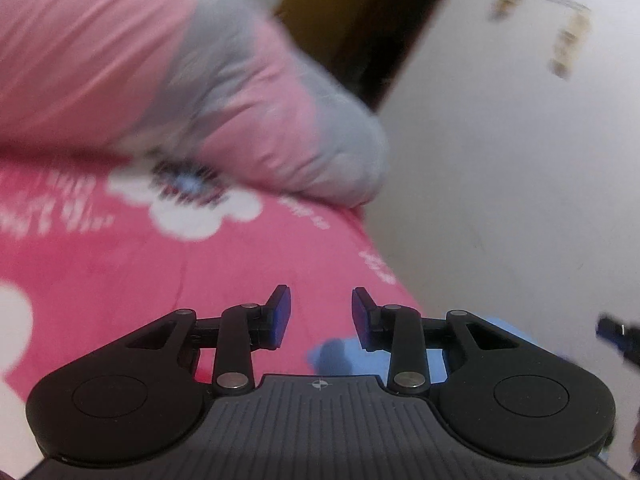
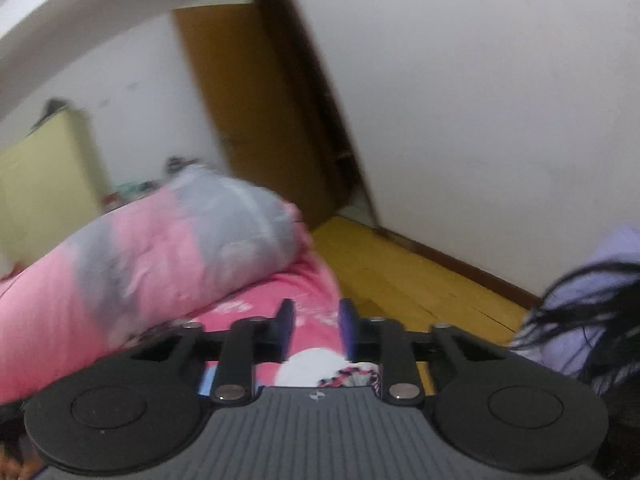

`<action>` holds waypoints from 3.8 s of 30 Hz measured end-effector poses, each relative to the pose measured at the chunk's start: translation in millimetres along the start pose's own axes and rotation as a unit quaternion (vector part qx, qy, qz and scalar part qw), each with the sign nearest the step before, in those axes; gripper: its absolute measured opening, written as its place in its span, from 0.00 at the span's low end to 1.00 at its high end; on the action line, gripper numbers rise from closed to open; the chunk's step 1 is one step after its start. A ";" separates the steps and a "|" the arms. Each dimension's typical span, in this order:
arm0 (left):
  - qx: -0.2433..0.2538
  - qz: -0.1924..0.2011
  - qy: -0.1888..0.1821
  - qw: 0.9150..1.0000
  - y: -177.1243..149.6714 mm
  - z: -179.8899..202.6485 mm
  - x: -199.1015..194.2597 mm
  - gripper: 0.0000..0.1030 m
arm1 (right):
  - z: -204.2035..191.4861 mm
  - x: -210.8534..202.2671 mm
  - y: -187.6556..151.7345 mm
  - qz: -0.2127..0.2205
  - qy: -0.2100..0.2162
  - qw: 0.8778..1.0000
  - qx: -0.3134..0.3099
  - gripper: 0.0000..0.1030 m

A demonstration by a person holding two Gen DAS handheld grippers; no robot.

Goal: Fold clothes

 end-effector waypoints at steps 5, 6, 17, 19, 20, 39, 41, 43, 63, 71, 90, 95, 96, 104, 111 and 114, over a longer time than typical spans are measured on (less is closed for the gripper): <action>0.119 -0.032 -0.035 0.992 -19.5 61.4 3.6 0.32 | -48.0 21.8 -21.4 -0.084 0.070 0.989 -0.101 0.16; 0.134 -0.041 -0.031 0.990 -25.0 69.1 9.2 0.32 | -53.4 30.5 -28.1 -0.103 0.074 0.986 -0.107 0.15; 0.126 -0.046 0.005 0.991 -31.5 57.7 -9.2 0.32 | 76.0 -38.8 -60.9 -0.075 -0.048 0.977 0.194 0.15; 0.165 -0.036 -0.013 0.986 -36.5 68.5 -36.3 0.32 | 77.5 -63.9 -72.0 -0.065 -0.019 0.971 0.229 0.15; 0.188 -0.031 -0.026 0.981 -40.6 75.7 -52.4 0.32 | 76.1 -75.9 -78.1 -0.062 -0.006 0.969 0.239 0.17; 0.505 -0.033 -0.118 0.854 -197.8 162.2 -172.4 0.38 | 54.0 -78.3 -129.4 -0.113 0.039 0.949 0.293 0.39; 0.522 -0.026 -0.114 0.845 -204.0 160.3 -174.0 0.37 | 52.4 -82.1 -128.4 -0.103 0.032 0.952 0.286 0.36; 0.536 -0.018 -0.113 0.837 -208.0 159.9 -173.5 0.35 | 54.0 -83.6 -127.5 -0.097 0.035 0.952 0.289 0.33; 0.517 -0.002 -0.129 0.846 -202.8 149.0 -176.8 0.00 | 45.0 -104.1 -146.7 -0.044 0.031 0.957 0.284 0.02; 0.498 -0.035 -0.141 0.855 -200.1 143.3 -172.8 0.00 | 53.0 -100.2 -157.4 -0.062 0.028 0.952 0.297 0.04; 0.246 -0.062 -0.115 0.960 -132.0 137.4 -94.5 0.14 | -97.9 -22.6 -40.9 -0.062 0.029 0.995 -0.066 0.14; 0.235 -0.067 -0.109 0.964 -137.4 135.3 -89.5 0.15 | -126.4 73.3 -31.7 -0.125 0.004 0.983 -0.134 0.14; 0.234 -0.069 -0.107 0.964 -136.8 135.7 -90.4 0.15 | -125.9 88.7 -31.7 -0.134 -0.007 0.981 -0.142 0.14; 0.232 -0.078 -0.088 0.966 -134.4 138.9 -91.2 0.16 | -85.3 150.4 -39.8 -0.166 -0.125 0.973 -0.095 0.11; 0.212 -0.087 -0.075 0.970 -134.2 140.3 -93.5 0.16 | -80.1 107.0 -25.6 -0.100 -0.056 0.993 -0.016 0.12; 0.207 -0.092 -0.072 0.971 -132.7 139.9 -93.5 0.16 | -75.7 95.5 -29.2 -0.118 -0.111 0.987 -0.011 0.13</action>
Point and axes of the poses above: each gripper's, at about its wrist camera, not at the fingertips, and x roughly the way its jaws point, z to its right, y to its top, the point moved 2 cm from there along x, roughly the way its jaws point, and after that the axes turned 4 degrees about -z, right-handed, at the moved point
